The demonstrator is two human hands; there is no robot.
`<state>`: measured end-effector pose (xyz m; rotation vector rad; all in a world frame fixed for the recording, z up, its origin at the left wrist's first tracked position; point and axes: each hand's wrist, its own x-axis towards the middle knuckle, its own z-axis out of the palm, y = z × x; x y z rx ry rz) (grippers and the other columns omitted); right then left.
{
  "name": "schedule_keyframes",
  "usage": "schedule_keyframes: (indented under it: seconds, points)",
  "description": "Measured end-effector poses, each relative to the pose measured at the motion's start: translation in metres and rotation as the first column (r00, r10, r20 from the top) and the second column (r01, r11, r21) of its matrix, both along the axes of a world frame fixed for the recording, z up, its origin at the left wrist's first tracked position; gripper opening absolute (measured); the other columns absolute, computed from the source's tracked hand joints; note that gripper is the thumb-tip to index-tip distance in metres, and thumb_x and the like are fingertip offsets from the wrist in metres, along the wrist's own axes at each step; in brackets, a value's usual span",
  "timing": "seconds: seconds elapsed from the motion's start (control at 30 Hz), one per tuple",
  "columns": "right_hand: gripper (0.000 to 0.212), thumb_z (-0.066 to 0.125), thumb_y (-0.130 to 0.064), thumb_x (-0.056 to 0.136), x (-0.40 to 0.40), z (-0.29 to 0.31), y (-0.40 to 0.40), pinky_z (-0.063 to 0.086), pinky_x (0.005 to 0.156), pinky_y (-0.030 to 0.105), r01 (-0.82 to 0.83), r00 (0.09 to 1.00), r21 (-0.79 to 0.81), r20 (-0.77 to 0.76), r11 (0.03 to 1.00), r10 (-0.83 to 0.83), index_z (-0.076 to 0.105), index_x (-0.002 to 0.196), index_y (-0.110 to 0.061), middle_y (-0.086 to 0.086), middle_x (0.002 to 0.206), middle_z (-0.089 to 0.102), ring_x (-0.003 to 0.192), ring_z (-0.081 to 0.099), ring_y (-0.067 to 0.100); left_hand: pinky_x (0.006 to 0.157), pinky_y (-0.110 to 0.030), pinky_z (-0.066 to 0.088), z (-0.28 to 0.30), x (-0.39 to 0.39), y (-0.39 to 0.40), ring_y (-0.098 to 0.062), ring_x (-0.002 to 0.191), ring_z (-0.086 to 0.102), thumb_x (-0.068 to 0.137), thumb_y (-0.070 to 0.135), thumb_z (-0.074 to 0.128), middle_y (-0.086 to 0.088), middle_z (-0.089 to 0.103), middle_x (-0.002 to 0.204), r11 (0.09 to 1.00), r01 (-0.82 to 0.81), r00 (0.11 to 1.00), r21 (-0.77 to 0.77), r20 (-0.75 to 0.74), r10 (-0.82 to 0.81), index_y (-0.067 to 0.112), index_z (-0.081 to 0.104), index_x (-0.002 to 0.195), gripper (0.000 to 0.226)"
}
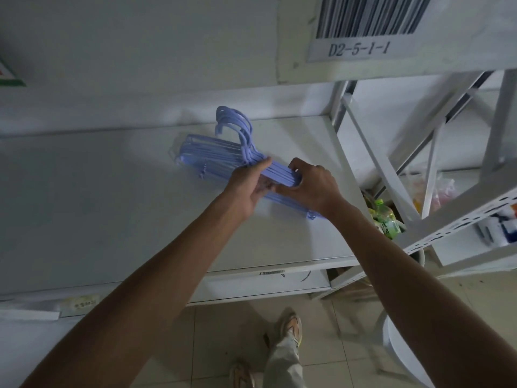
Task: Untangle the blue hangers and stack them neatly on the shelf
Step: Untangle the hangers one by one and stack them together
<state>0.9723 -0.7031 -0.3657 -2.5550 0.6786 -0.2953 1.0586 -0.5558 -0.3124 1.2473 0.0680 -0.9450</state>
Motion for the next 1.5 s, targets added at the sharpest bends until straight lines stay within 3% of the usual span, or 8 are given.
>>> schedule_keyframes:
  seconds: [0.1,0.27,0.53,0.8,0.97,1.1,1.37,1.5]
  points:
    - [0.057,0.056,-0.086,0.060,0.003,-0.003,-0.012,0.047,0.066,0.032,-0.047,0.999,-0.002,0.010,0.999,0.047,0.047,0.091,-0.039,-0.007,0.072,0.062,0.071,0.063,0.024,0.071,-0.028,0.061,-0.010,0.002,0.045,-0.023,0.079,0.077,0.095,0.005,0.060,-0.015,0.078,0.106,0.962,0.139,0.954,0.235,0.231,-0.194,0.007,0.072,0.099,0.013]
    - [0.056,0.062,-0.084,0.060,0.010,-0.004,-0.029,0.042,0.063,0.031,-0.093,0.993,0.025,0.069,0.995,0.091,0.048,0.089,-0.038,-0.012,0.063,0.056,0.061,0.055,0.010,0.075,-0.036,0.055,-0.013,0.078,0.084,-0.027,0.083,0.073,0.086,0.018,0.058,-0.006,0.078,0.086,0.786,-0.520,0.496,0.334,0.867,-0.040,0.014,0.069,0.083,0.013]
    - [0.052,0.073,-0.074,0.069,0.011,-0.002,-0.038,0.038,0.055,0.032,-0.169,0.981,-0.023,0.091,0.985,0.171,0.050,0.089,-0.032,-0.006,0.054,0.046,0.050,0.045,0.007,0.121,-0.038,0.028,-0.055,0.183,0.066,-0.021,0.145,0.040,0.108,0.040,0.036,-0.003,0.048,0.154,0.784,-0.187,0.404,0.592,0.774,-0.488,0.027,0.056,0.143,0.042]
    - [0.063,0.031,-0.081,0.088,-0.001,0.000,-0.036,0.033,0.055,0.030,-0.227,0.969,-0.430,-0.010,0.874,0.247,0.045,0.103,-0.021,-0.008,0.061,0.046,0.059,0.063,0.033,0.095,-0.047,0.041,-0.056,0.157,0.090,-0.037,0.106,0.053,0.097,0.034,0.006,-0.016,0.056,0.113,0.623,-0.370,-0.002,0.690,0.670,-0.743,0.009,0.057,0.119,0.061]
    - [0.052,0.014,-0.071,0.099,0.003,0.001,-0.030,0.040,0.063,0.036,-0.146,0.988,-0.415,-0.014,0.898,0.154,0.042,0.103,-0.026,0.001,0.088,0.065,0.081,0.067,0.036,0.096,-0.045,0.041,-0.056,0.147,0.094,-0.040,0.103,0.056,0.104,0.015,0.030,-0.020,0.058,0.110,0.754,-0.262,0.068,0.602,0.791,-0.608,0.006,0.055,0.117,0.030]
    - [0.053,0.015,-0.055,0.105,0.015,0.002,-0.009,0.047,0.085,0.046,0.042,0.999,-0.343,0.016,0.939,-0.039,0.052,0.110,-0.017,0.012,0.103,0.064,0.102,0.062,0.039,0.112,-0.043,0.034,-0.053,0.136,0.090,-0.029,0.133,0.048,0.106,0.040,0.035,-0.010,0.056,0.141,0.732,-0.211,0.142,0.648,0.761,-0.633,0.020,0.052,0.140,0.043]
    - [0.033,0.038,-0.026,0.104,0.016,0.006,0.000,0.040,0.091,0.044,0.017,0.976,-0.403,-0.190,0.915,-0.102,0.052,0.130,-0.013,0.009,0.131,0.056,0.114,0.052,0.037,0.107,-0.047,0.037,-0.046,0.121,0.077,-0.035,0.117,0.055,0.103,0.055,0.029,-0.012,0.063,0.115,0.627,-0.332,0.193,0.705,0.702,-0.686,0.009,0.056,0.107,0.054]
    - [0.033,0.028,-0.025,0.106,0.036,0.011,0.014,0.034,0.108,0.043,0.253,0.958,-0.213,-0.085,0.944,-0.275,0.056,0.122,-0.016,0.009,0.130,0.060,0.124,0.051,0.034,0.114,-0.058,0.029,-0.045,0.094,0.046,-0.037,0.129,0.052,0.102,0.052,0.038,-0.010,0.061,0.135,0.674,-0.371,0.128,0.638,0.755,-0.644,0.029,0.046,0.129,0.036]
